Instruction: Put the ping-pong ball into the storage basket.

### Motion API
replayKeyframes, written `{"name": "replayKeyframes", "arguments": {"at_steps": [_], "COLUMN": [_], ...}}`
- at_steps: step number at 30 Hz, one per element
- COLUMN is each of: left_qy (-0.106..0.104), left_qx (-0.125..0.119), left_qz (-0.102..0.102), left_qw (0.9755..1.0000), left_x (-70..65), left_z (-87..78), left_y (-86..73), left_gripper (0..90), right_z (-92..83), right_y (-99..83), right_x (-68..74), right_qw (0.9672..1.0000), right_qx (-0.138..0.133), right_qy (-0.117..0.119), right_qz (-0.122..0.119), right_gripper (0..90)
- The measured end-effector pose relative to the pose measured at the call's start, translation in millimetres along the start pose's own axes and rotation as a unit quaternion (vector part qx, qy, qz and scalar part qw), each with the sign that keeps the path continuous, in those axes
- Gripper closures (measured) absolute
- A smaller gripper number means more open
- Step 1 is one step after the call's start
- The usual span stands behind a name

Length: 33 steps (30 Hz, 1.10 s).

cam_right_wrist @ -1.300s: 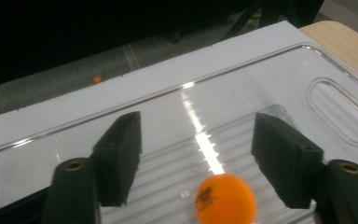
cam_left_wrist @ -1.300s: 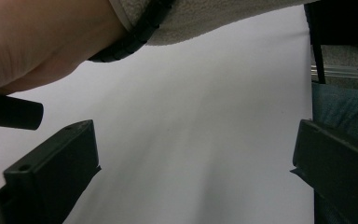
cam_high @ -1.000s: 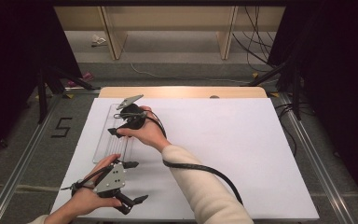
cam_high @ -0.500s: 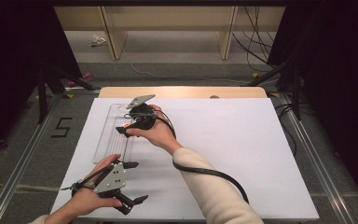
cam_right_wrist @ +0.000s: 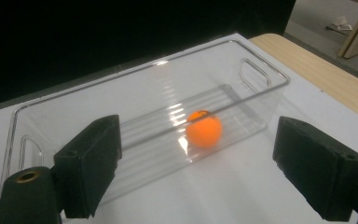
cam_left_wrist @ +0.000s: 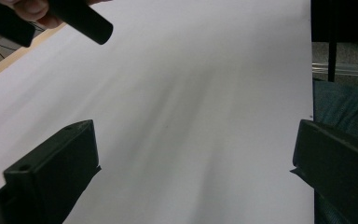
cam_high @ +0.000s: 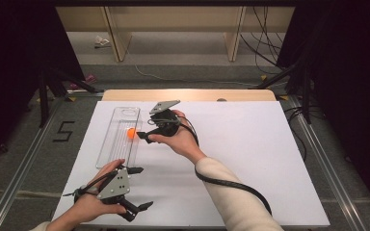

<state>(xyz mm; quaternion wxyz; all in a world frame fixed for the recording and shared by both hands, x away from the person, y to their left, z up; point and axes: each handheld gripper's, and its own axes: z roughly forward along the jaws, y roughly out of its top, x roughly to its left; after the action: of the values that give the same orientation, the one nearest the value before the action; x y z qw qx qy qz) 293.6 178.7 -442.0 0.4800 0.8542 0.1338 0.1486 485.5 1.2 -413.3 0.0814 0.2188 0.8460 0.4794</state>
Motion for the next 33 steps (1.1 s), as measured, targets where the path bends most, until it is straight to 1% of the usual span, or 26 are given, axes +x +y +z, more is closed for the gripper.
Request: {"name": "replayKeyframes", "arguments": {"at_steps": [8,15,20,33], "left_qy": [0.0,0.0,0.0,0.0], "left_qx": [0.002,0.002,0.003,0.002], "left_qz": [0.0,0.0,0.0,-0.003], "left_qw": [1.0,1.0,1.0,1.0], "left_x": [0.0,0.0,0.0,-0.1], "left_z": [-0.1,0.3,0.3,0.5], "left_y": [-0.2,-0.4,-0.5,-0.8], "left_gripper": [0.0,0.0,0.0,0.0], "right_z": [-22.1,-38.1,-44.7,-59.9], "right_y": [-13.7,-27.7,-36.0,-53.8], "right_x": [-3.6,-7.8,-10.1,-11.4], "right_qw": [0.9999,0.9996,0.9993,0.9985], "right_qx": [-0.002,-0.005,-0.006,-0.016], "right_qy": [-0.012,-0.025,-0.031,-0.039], "right_qz": [0.002,0.013,0.02,0.034], "right_gripper": [16.4,16.4,16.4,16.4]}}
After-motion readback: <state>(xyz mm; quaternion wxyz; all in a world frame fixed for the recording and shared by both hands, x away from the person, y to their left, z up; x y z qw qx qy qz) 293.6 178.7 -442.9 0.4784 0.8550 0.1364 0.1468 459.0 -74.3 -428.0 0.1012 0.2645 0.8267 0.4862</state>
